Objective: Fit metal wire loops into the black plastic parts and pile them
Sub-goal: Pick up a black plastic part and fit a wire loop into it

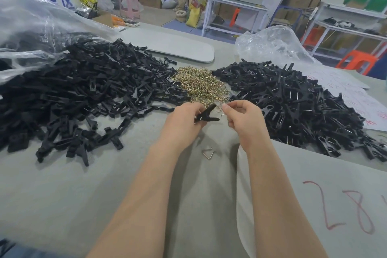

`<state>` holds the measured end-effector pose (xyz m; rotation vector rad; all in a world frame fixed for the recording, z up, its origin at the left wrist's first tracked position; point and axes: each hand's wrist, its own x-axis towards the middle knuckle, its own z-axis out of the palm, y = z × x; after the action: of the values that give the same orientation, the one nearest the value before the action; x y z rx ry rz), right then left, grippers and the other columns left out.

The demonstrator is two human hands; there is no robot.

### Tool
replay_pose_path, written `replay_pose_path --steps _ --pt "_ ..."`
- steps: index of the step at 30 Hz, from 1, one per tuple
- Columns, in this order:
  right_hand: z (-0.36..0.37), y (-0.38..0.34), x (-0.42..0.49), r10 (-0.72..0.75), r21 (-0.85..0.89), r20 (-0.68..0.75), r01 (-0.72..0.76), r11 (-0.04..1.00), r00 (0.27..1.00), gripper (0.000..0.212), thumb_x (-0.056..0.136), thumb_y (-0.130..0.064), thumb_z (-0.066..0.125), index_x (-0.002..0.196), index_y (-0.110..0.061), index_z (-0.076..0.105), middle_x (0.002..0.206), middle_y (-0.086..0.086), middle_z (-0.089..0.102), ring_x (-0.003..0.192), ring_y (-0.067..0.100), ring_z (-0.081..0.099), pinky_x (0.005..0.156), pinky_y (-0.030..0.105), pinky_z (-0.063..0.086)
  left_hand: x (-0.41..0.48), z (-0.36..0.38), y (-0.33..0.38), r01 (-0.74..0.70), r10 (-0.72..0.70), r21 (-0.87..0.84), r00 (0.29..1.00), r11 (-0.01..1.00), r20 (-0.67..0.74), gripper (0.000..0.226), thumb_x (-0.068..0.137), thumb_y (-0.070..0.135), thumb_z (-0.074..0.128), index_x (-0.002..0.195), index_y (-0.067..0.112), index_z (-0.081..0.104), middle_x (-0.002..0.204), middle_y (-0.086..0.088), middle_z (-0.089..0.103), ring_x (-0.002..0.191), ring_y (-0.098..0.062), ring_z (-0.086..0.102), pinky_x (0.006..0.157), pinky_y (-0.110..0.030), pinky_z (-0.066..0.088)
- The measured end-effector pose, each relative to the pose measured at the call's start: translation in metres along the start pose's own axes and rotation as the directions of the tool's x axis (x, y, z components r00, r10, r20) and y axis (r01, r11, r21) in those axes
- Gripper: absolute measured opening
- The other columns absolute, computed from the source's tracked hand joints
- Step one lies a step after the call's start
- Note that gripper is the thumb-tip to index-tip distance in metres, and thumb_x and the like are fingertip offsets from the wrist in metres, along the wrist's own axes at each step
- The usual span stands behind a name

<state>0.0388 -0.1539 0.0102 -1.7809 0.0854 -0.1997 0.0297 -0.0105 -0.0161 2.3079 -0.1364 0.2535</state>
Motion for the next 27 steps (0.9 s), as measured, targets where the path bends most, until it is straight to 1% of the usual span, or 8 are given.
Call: replay_pose_path --steps 4,8,12,15,17,19,23,27 --pt "-0.002 -0.002 -0.003 0.021 0.129 0.061 -0.028 0.991 0.998 0.006 0.090 0.000 0.059 0.090 -0.004 0.064 0.070 0.007 0.061 0.059 0.009 0.059 0.060 0.015 0.054 -0.001 0.000 0.001 -0.014 0.014 0.025 1.000 1.000 -0.008 0.018 0.085 0.019 0.067 0.101 0.025 0.063 0.104 0.001 0.061 0.095 -0.021 0.062 0.086 -0.042 0.050" --pt "-0.004 -0.002 -0.002 0.081 0.117 0.061 -0.088 0.989 0.995 0.003 0.090 0.000 0.059 0.089 -0.001 0.062 0.071 0.010 0.064 0.058 0.007 0.065 0.062 0.017 0.056 -0.002 0.001 0.002 -0.021 0.022 0.064 1.000 0.998 -0.012 0.019 0.086 0.018 0.066 0.103 0.024 0.063 0.106 0.002 0.061 0.097 -0.020 0.062 0.086 -0.041 0.049" --pt "-0.003 0.001 0.000 0.089 0.020 0.054 -0.090 0.996 0.995 0.008 0.089 -0.008 0.062 0.082 -0.009 0.064 0.072 0.003 0.066 0.064 0.006 0.062 0.062 0.013 0.053 -0.003 0.001 0.003 -0.042 0.044 0.100 0.999 0.994 -0.020 0.020 0.086 0.019 0.065 0.106 0.023 0.062 0.105 0.002 0.061 0.097 -0.020 0.061 0.085 -0.040 0.048" --pt "0.000 0.003 0.001 0.064 -0.037 0.010 -0.063 0.997 0.998 0.007 0.087 -0.011 0.065 0.085 -0.005 0.068 0.068 0.000 0.067 0.060 0.004 0.061 0.060 0.011 0.051 -0.003 0.001 0.004 -0.047 0.049 0.106 0.999 0.993 -0.019 0.020 0.086 0.019 0.065 0.106 0.023 0.062 0.105 0.002 0.061 0.097 -0.020 0.060 0.085 -0.041 0.048" --pt "0.003 0.005 0.002 0.037 -0.106 -0.030 -0.040 0.994 0.999 0.011 0.085 -0.014 0.068 0.074 -0.014 0.068 0.068 0.002 0.068 0.068 0.013 0.066 0.075 0.025 0.055 -0.003 0.002 0.005 -0.052 0.055 0.106 0.998 0.993 -0.025 0.020 0.086 0.019 0.066 0.105 0.024 0.062 0.104 0.003 0.061 0.096 -0.020 0.061 0.084 -0.040 0.048" --pt "0.006 0.007 0.002 0.004 -0.200 -0.057 -0.015 0.980 0.998 0.021 0.083 -0.019 0.070 0.064 -0.024 0.063 0.071 0.004 0.069 0.080 0.023 0.067 0.084 0.038 0.053 -0.003 0.002 0.005 -0.055 0.059 0.105 0.998 0.993 -0.036 0.018 0.086 0.020 0.066 0.103 0.026 0.062 0.102 0.005 0.061 0.094 -0.019 0.061 0.083 -0.038 0.048" --pt "0.009 0.009 0.001 -0.040 -0.300 -0.132 -0.002 0.954 0.990 0.023 0.082 -0.025 0.069 0.060 -0.027 0.061 0.063 -0.006 0.063 0.076 0.017 0.062 0.072 0.026 0.042 -0.003 0.003 0.006 -0.054 0.060 0.111 0.997 0.992 -0.050 0.016 0.085 0.022 0.067 0.099 0.029 0.061 0.099 0.007 0.060 0.092 -0.017 0.060 0.078 -0.034 0.047" --pt "0.011 0.008 0.000 -0.049 -0.346 -0.128 0.002 0.938 0.991 0.016 0.083 -0.025 0.067 0.066 -0.024 0.065 0.065 -0.004 0.064 0.079 0.018 0.064 0.071 0.023 0.040 -0.004 0.004 0.009 -0.065 0.072 0.127 0.996 0.990 -0.053 0.015 0.085 0.022 0.067 0.098 0.027 0.062 0.098 0.006 0.059 0.093 -0.019 0.060 0.080 -0.038 0.048"
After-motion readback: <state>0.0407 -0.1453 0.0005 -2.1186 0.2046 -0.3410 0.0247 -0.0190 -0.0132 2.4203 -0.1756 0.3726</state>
